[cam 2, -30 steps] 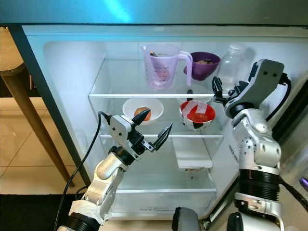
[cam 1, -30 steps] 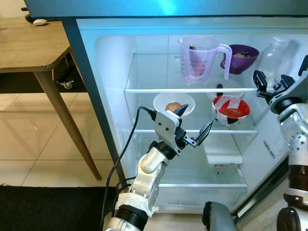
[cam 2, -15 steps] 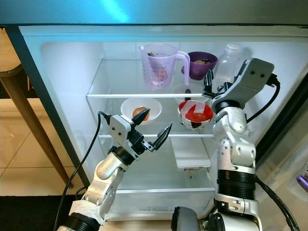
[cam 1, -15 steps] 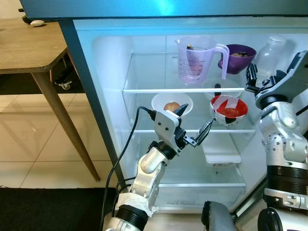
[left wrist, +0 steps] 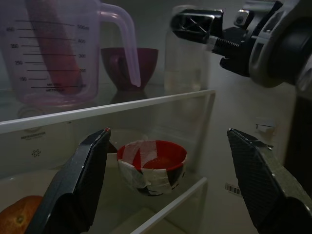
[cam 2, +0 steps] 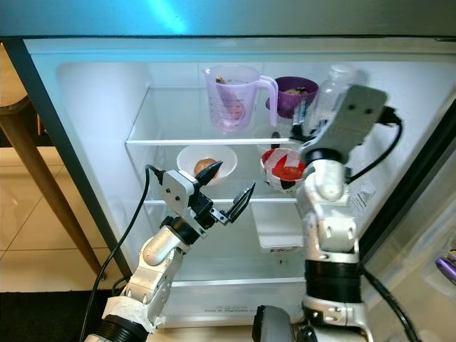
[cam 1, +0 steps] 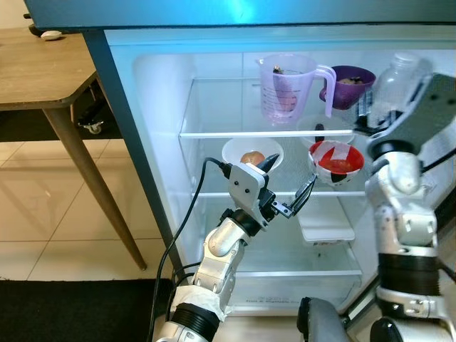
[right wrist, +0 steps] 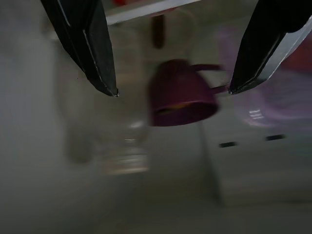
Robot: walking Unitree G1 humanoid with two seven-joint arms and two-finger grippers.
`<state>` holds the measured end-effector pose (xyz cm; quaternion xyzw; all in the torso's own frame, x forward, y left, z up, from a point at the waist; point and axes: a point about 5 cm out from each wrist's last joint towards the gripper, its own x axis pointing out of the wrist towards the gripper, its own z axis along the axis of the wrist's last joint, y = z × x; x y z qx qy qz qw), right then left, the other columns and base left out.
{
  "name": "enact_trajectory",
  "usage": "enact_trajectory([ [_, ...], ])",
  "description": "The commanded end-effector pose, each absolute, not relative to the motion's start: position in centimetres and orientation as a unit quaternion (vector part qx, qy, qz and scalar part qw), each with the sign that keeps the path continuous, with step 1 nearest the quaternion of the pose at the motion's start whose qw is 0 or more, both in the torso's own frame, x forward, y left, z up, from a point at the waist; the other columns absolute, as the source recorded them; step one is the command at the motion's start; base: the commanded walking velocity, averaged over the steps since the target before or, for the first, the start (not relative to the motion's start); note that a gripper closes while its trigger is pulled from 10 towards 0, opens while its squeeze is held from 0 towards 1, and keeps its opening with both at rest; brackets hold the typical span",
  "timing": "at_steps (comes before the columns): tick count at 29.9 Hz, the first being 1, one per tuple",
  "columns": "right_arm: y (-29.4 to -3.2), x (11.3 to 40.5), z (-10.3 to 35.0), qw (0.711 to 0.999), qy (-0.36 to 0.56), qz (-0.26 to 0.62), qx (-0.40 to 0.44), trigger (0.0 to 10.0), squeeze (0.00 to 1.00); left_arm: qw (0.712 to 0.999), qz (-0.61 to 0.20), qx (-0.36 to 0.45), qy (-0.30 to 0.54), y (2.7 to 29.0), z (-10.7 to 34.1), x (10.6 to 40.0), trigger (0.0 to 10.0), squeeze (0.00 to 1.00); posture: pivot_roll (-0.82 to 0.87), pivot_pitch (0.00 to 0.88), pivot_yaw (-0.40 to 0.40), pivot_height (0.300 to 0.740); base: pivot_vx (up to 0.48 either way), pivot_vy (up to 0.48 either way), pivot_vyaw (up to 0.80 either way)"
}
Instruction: Restocking fridge
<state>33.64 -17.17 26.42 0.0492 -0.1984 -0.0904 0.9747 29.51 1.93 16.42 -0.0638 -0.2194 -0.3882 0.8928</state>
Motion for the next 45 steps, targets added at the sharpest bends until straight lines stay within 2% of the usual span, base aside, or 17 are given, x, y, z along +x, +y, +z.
enact_trajectory([
  [1,-16.8,33.1,26.8,0.971,-0.222,-0.074,0.049,10.0,0.0,0.89,-0.393,-0.068,-0.221,1.6,16.4,29.2,10.0,0.0,-0.05,0.0,0.011,0.385,0.0,0.0,0.0],
  [4,-15.8,32.5,27.5,0.964,-0.261,-0.019,0.044,10.0,0.0,0.892,-0.391,-0.067,-0.218,1.8,16.2,29.2,10.0,0.0,-0.05,0.0,0.011,0.385,0.0,0.0,0.0],
  [8,-15.4,32.3,27.5,0.961,-0.27,0.008,0.056,10.0,0.0,0.892,-0.39,-0.068,-0.217,1.9,16.2,29.2,10.0,0.0,-0.05,0.0,0.011,0.385,0.0,0.0,0.0],
  [12,-13.8,31.8,27.1,0.949,-0.284,0.122,0.061,10.0,0.0,0.892,-0.39,-0.068,-0.218,1.9,16.2,29.2,10.0,0.0,-0.05,0.0,0.009,0.385,0.0,0.0,0.0],
  [22,-14.9,32.0,24.9,0.947,-0.257,0.176,0.076,10.0,0.0,0.893,-0.388,-0.065,-0.218,2.4,16.1,29.2,10.0,0.0,-0.05,0.0,0.008,0.385,0.0,0.0,0.0],
  [26,-15.6,31.5,21.5,0.939,-0.194,0.27,0.092,10.0,0.0,0.896,-0.389,-0.059,-0.204,2.7,15.2,29.0,10.0,0.0,-0.05,0.0,0.008,0.385,0.0,0.0,0.0],
  [29,-15.8,31.1,20.1,0.936,-0.17,0.296,0.089,10.0,0.0,0.897,-0.391,-0.057,-0.198,2.8,14.8,28.9,10.0,0.0,-0.05,0.0,0.007,0.385,0.0,0.0,0.0],
  [34,-16.8,30.3,16.3,0.937,-0.1,0.324,0.083,10.0,0.0,0.899,-0.394,-0.052,-0.184,3.1,13.9,28.5,10.0,0.0,-0.05,0.0,0.007,0.385,0.0,0.0,0.0],
  [37,-17.5,30.3,15.0,0.943,-0.071,0.313,0.089,10.0,0.0,0.901,-0.396,-0.05,-0.171,3.4,13.1,28.3,10.0,0.0,-0.05,0.0,0.009,0.385,0.0,0.0,0.0],
  [40,-18.3,30.8,12.8,0.96,-0.01,0.275,0.055,10.0,0.0,0.905,-0.397,-0.047,-0.149,3.6,11.9,28.0,10.0,0.0,-0.05,0.0,0.01,0.385,0.0,0.0,0.0],
  [45,-18.8,30.7,9.9,0.964,0.045,0.252,0.077,10.0,0.0,0.914,-0.388,-0.049,-0.105,3.8,9.8,27.8,10.0,0.0,-0.05,0.0,0.011,0.385,0.0,0.0,0.0],
])
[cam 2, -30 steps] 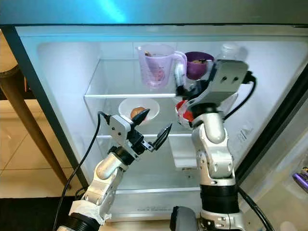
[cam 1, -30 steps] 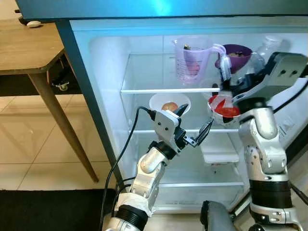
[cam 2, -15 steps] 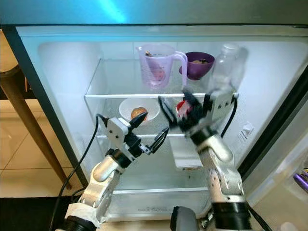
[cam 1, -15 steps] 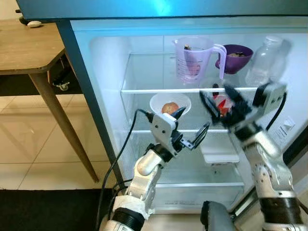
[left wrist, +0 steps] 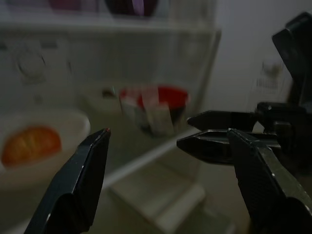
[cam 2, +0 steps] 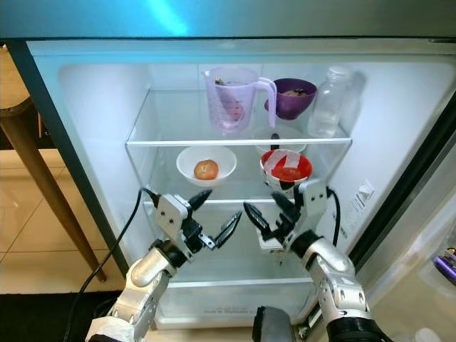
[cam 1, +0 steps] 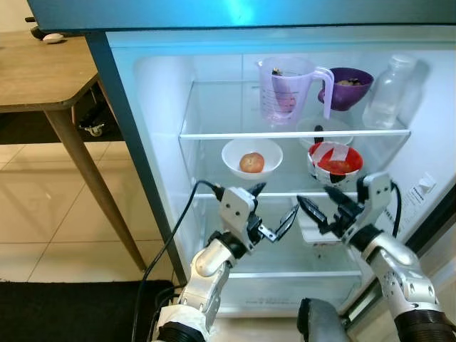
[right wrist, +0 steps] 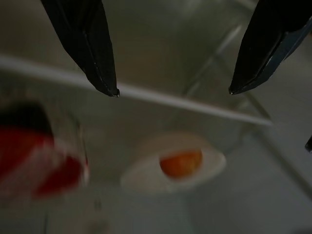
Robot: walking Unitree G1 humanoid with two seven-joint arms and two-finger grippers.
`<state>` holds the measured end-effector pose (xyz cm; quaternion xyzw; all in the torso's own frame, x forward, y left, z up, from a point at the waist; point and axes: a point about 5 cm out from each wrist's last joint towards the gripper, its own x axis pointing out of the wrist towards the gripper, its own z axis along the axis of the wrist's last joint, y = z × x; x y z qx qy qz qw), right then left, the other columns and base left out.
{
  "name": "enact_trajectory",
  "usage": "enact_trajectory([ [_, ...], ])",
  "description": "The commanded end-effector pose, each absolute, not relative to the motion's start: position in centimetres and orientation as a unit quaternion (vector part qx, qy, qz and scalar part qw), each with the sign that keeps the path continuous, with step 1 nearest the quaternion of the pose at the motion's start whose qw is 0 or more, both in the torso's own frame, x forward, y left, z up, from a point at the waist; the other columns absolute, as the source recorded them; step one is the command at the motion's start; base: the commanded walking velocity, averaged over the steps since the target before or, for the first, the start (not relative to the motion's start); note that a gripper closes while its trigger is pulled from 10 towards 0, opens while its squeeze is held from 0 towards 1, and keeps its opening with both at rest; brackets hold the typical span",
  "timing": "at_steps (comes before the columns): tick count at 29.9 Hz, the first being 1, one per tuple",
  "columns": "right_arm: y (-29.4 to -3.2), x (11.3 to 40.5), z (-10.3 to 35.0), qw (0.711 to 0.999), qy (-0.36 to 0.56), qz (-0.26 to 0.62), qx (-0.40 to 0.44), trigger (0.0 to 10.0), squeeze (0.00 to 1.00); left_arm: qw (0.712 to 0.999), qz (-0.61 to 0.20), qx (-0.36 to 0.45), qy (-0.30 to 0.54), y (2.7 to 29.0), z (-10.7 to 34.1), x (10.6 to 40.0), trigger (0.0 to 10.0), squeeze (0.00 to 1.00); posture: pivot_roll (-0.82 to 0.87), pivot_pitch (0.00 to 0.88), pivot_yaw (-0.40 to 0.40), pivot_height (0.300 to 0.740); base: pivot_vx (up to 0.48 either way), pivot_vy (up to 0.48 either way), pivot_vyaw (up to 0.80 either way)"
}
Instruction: Restocking fridge
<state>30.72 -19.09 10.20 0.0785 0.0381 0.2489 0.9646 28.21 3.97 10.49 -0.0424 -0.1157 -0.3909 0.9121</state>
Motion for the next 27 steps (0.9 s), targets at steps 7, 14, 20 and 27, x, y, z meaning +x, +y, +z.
enact_trajectory([
  [7,-19.0,29.7,6.5,0.965,0.09,0.228,0.094,10.0,0.0,0.922,-0.383,-0.028,-0.039,4.6,6.5,27.2,10.0,0.0,-0.05,0.0,0.012,0.405,0.0,0.0,0.0],
  [14,-19.8,28.8,3.9,0.966,0.135,0.197,0.094,10.0,0.0,0.931,-0.362,-0.021,0.031,5.9,3.4,26.3,10.0,0.0,-0.04,0.0,0.012,0.429,0.0,0.0,0.0],
  [20,-20.0,28.5,3.1,0.965,0.148,0.194,0.093,10.0,0.0,0.93,-0.364,-0.016,0.043,5.8,2.8,26.2,10.0,0.0,-0.05,0.0,0.011,0.449,0.0,0.0,0.0],
  [27,-20.4,28.4,2.6,0.967,0.156,0.181,0.092,10.0,0.0,0.926,-0.374,-0.008,0.039,5.3,2.8,26.2,10.0,0.0,-0.05,0.0,0.01,0.484,0.0,0.0,0.0],
])
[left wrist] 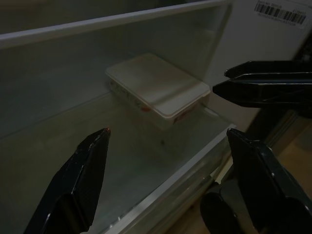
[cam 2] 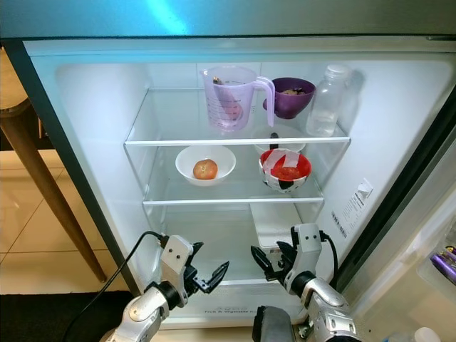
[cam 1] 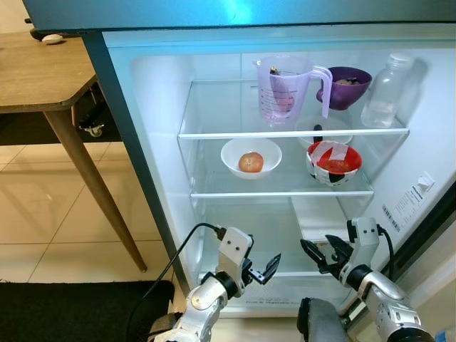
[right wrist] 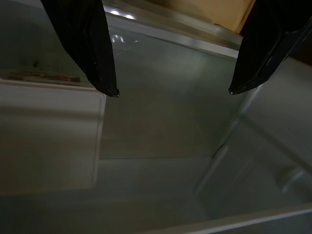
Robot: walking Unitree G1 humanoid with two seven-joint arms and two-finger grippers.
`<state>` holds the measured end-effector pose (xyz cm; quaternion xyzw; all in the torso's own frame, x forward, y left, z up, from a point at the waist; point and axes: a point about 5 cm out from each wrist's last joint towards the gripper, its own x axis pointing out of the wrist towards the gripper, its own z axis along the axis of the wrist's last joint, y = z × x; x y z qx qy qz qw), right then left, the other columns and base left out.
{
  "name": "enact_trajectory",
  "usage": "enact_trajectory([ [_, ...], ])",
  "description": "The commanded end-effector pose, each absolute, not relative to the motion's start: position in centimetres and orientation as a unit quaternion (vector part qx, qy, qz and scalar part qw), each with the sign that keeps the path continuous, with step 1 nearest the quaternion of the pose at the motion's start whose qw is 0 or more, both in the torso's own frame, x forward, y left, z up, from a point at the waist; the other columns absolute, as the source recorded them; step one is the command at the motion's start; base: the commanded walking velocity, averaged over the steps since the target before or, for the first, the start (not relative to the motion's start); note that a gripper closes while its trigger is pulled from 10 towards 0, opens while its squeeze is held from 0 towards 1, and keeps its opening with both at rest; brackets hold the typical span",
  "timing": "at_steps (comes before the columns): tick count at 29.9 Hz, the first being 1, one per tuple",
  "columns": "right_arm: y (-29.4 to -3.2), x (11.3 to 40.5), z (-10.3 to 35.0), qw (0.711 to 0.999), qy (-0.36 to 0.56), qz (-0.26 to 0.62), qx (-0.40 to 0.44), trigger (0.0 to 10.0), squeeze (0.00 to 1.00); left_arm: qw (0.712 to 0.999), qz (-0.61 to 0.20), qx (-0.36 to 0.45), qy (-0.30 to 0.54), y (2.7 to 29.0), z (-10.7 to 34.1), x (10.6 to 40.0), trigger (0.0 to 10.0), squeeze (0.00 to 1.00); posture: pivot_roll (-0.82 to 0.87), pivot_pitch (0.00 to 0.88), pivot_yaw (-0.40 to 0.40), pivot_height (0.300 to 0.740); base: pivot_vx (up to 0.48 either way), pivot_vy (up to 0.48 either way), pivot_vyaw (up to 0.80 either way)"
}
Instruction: Restocking fridge
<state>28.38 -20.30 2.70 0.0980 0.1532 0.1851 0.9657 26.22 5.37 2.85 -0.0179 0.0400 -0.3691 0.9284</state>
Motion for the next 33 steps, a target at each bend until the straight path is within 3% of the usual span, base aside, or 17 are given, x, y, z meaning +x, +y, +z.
enact_trajectory([
  [1,-20.4,28.4,2.6,0.967,0.156,0.181,0.092,10.0,0.0,0.926,-0.374,-0.008,0.039,5.3,2.8,26.2,10.0,0.0,-0.05,0.0,0.01,0.484,0.0,0.0,0.0],
  [25,-21.4,27.6,0.8,0.97,0.179,0.14,0.088,10.0,0.0,0.923,-0.382,0.001,0.042,5.0,2.3,26.1,10.0,0.0,-0.05,0.0,0.014,0.597,0.0,0.0,0.0],
  [33,-21.5,27.7,0.5,0.971,0.194,0.12,0.077,10.0,0.0,0.923,-0.383,0.003,0.044,5.1,2.2,26.1,10.0,0.0,-0.05,0.0,0.014,0.606,0.0,0.0,0.0],
])
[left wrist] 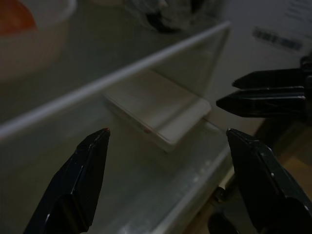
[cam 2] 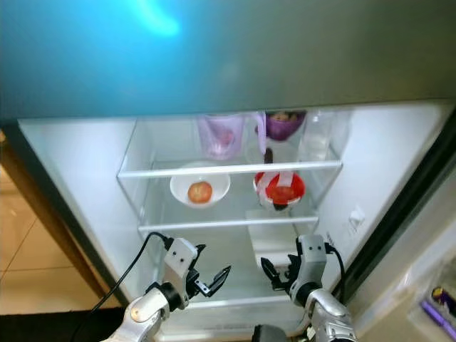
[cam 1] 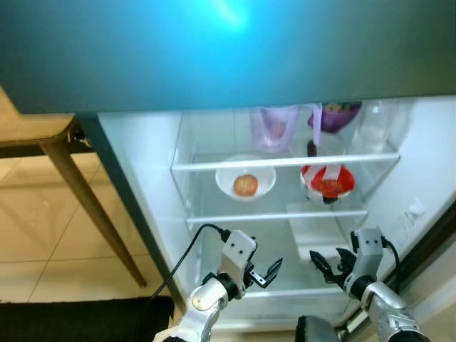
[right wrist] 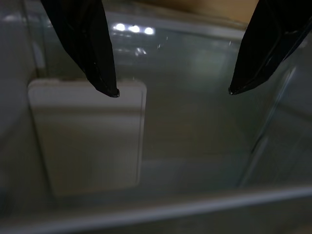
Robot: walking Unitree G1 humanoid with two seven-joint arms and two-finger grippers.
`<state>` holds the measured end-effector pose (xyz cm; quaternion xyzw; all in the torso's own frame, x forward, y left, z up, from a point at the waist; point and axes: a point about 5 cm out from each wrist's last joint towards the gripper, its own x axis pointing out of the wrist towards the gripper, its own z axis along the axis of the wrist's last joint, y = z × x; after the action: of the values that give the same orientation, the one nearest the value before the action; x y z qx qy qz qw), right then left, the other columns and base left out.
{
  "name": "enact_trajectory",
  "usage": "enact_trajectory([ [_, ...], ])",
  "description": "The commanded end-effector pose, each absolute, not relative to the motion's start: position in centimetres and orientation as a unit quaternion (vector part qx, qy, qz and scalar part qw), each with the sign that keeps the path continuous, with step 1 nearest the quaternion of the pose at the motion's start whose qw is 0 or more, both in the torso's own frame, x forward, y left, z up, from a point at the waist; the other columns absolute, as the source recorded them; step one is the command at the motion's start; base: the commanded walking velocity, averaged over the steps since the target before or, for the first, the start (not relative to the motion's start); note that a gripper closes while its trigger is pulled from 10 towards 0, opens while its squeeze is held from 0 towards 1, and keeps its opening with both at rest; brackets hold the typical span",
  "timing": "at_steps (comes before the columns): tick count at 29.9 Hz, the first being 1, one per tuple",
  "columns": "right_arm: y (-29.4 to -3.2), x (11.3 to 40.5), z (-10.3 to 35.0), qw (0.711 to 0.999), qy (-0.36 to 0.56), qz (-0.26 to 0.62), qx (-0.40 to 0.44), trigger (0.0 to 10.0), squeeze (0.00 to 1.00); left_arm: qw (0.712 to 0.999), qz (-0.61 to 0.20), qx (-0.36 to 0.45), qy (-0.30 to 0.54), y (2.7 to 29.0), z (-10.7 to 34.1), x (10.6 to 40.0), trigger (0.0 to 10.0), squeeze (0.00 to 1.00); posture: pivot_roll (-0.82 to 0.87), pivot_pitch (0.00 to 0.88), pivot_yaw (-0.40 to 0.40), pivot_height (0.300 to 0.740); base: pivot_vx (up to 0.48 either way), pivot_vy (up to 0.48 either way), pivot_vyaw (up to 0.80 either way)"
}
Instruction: Restocking fridge
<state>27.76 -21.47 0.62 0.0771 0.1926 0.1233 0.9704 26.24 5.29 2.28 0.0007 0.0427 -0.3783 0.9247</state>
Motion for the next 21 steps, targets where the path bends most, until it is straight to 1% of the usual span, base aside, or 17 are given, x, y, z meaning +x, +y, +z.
enact_trajectory([
  [1,-21.46,27.65,0.47,0.97,0.194,0.122,0.075,10.0,0.0,0.923,-0.383,0.003,0.044,5.1,2.16,26.11,10.0,0.0,-0.05,0.0,0.014,0.606,0.0,0.0,0.0],
  [7,-21.42,27.55,0.52,0.97,0.184,0.132,0.089,10.0,0.0,0.922,-0.384,0.005,0.043,5.08,2.16,26.14,10.0,0.0,-0.05,0.0,0.013,0.63,0.0,0.0,0.0],
  [18,-21.6,27.44,0.22,0.97,0.194,0.116,0.092,10.0,0.0,0.915,-0.396,0.027,0.07,4.43,1.58,25.95,10.0,0.0,-0.05,0.0,0.015,0.63,0.0,0.0,0.0],
  [21,-21.6,27.44,0.22,0.97,0.192,0.116,0.094,10.0,0.0,0.908,-0.411,0.033,0.071,4.14,1.51,25.71,10.0,0.0,-0.05,0.0,0.016,0.63,0.0,0.0,0.0],
])
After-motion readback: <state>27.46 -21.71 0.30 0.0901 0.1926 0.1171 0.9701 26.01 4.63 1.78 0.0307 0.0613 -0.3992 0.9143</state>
